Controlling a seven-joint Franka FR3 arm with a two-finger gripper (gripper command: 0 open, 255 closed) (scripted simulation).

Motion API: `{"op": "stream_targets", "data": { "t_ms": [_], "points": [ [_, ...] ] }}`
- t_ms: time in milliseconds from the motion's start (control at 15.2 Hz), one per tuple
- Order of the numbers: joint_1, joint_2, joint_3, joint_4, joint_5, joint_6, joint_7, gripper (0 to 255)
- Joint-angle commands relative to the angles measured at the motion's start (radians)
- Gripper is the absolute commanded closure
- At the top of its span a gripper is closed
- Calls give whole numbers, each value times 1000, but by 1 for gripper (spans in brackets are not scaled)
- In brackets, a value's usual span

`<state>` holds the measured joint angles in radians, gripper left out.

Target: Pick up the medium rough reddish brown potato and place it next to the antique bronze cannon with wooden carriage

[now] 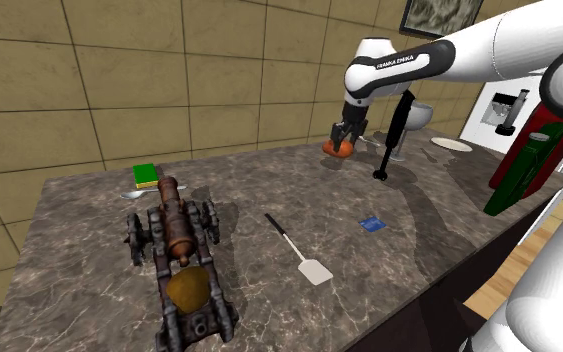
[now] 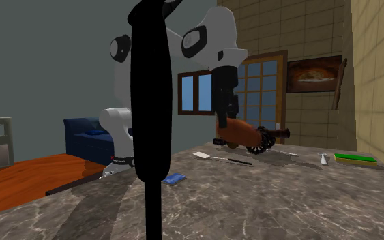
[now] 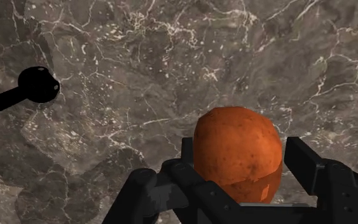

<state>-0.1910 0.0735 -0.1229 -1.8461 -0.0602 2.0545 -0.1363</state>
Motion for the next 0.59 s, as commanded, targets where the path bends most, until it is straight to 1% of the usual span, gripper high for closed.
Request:
{"op": "stream_targets", "data": {
  "t_ms": [0,528],
  "points": [
    [1,-6,0,18,0,-24,0,255],
    [1,-14,1,115,1,-130,-6,255]
  ]
}}
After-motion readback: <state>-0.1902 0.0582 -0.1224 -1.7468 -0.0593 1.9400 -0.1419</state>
